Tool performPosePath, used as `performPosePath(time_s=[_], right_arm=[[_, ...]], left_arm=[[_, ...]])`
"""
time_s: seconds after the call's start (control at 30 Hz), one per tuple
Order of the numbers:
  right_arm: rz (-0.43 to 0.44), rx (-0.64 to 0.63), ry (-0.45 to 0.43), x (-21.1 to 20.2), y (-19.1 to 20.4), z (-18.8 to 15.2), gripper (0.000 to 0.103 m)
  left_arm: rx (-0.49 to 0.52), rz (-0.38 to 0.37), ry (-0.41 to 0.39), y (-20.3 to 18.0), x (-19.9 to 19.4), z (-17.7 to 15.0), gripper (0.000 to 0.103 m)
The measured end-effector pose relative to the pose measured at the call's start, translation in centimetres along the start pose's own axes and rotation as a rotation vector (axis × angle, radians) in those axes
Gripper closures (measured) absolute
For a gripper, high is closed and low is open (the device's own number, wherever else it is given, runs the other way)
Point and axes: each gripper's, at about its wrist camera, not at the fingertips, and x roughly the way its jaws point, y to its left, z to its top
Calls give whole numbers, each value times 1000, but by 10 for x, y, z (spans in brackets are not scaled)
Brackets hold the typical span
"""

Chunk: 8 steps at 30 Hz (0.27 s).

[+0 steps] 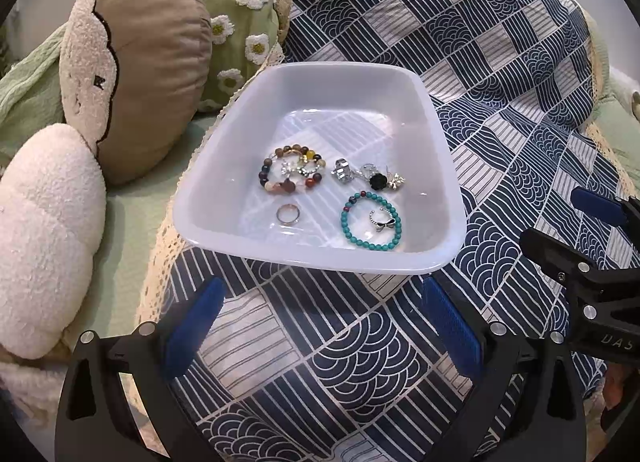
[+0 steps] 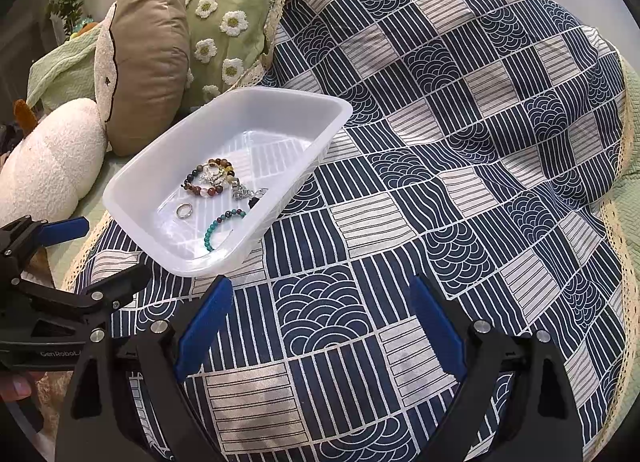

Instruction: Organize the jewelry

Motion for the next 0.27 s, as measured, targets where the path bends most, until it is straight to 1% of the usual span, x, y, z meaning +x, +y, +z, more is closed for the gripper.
performPosePath(time_s=[0.17,0.27], right_arm=[[0,0,-1,0,0,0,14],[-2,0,-2,0,0,0,14]], left_arm=[[-12,-32,13,1,1,-1,8],[-8,-20,7,1,1,-1,8]])
